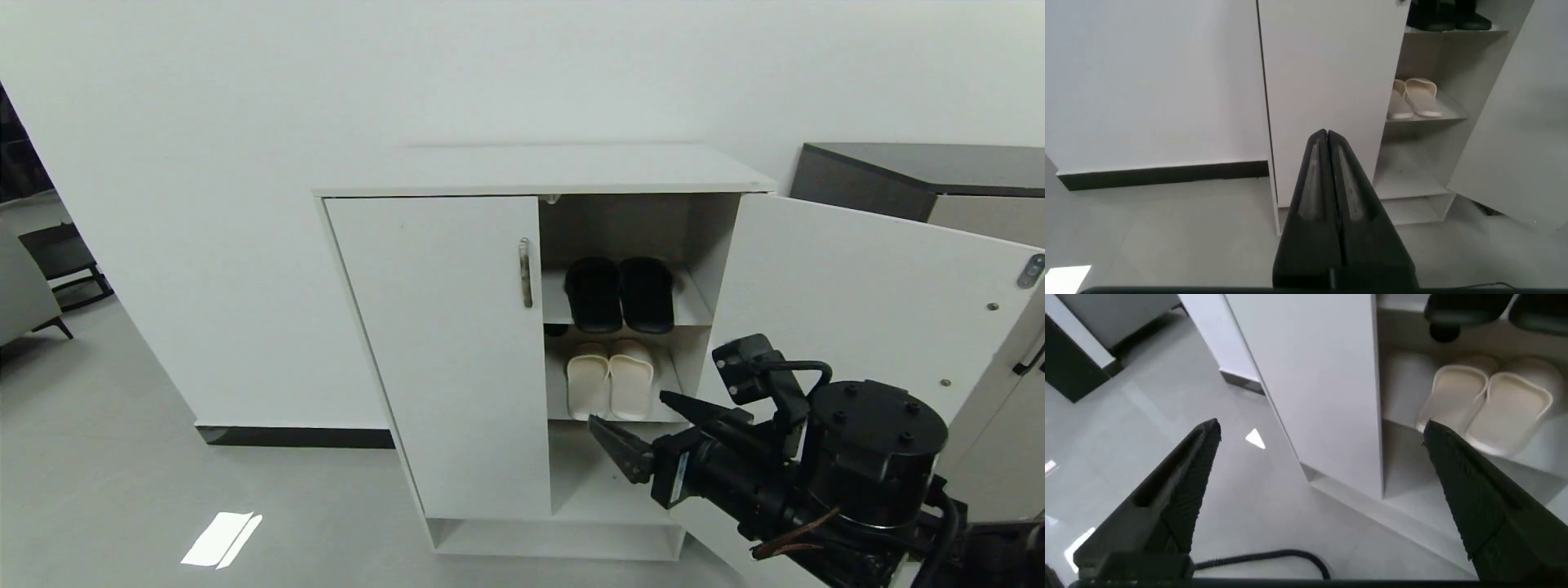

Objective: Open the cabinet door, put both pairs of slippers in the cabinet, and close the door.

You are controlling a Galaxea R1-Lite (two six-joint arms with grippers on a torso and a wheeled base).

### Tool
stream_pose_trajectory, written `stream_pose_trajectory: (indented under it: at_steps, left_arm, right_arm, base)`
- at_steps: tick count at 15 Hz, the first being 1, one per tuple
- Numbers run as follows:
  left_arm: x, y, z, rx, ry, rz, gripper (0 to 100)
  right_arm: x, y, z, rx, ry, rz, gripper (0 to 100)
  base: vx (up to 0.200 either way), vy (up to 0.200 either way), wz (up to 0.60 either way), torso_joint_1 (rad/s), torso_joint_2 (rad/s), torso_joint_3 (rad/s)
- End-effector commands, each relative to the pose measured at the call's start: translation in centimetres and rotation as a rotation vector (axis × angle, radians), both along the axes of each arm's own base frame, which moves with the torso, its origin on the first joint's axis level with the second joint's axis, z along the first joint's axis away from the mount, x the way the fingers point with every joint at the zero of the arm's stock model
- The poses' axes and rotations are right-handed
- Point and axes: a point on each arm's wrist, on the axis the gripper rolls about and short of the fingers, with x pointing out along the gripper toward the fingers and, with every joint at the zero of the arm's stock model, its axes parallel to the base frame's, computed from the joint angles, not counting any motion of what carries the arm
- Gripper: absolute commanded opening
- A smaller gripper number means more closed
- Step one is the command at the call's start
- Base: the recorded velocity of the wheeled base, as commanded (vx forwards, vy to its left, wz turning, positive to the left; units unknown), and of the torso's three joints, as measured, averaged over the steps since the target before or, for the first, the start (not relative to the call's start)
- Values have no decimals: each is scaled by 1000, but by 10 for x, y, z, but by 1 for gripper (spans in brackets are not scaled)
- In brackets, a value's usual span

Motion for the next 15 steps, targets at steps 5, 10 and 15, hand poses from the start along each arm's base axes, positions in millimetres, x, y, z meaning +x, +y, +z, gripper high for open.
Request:
stream_pose_trajectory:
  at_steps: [5, 10, 15]
  left_arm:
    - [0, 0, 0, 1, 1, -1, 0]
    - [0, 0, 0, 1, 1, -1, 0]
    - [0, 0, 0, 1, 1, -1, 0]
  right_arm:
    - [-14, 4, -11, -38, 30, 44, 100]
    - [-22, 0, -21, -74, 63, 76, 100]
    - [-40, -19, -37, -83, 76, 210, 100]
  base:
    - [0, 0, 0, 0, 0, 0]
    - [0, 0, 0, 4, 0, 137]
    - [0, 0, 0, 2, 1, 145]
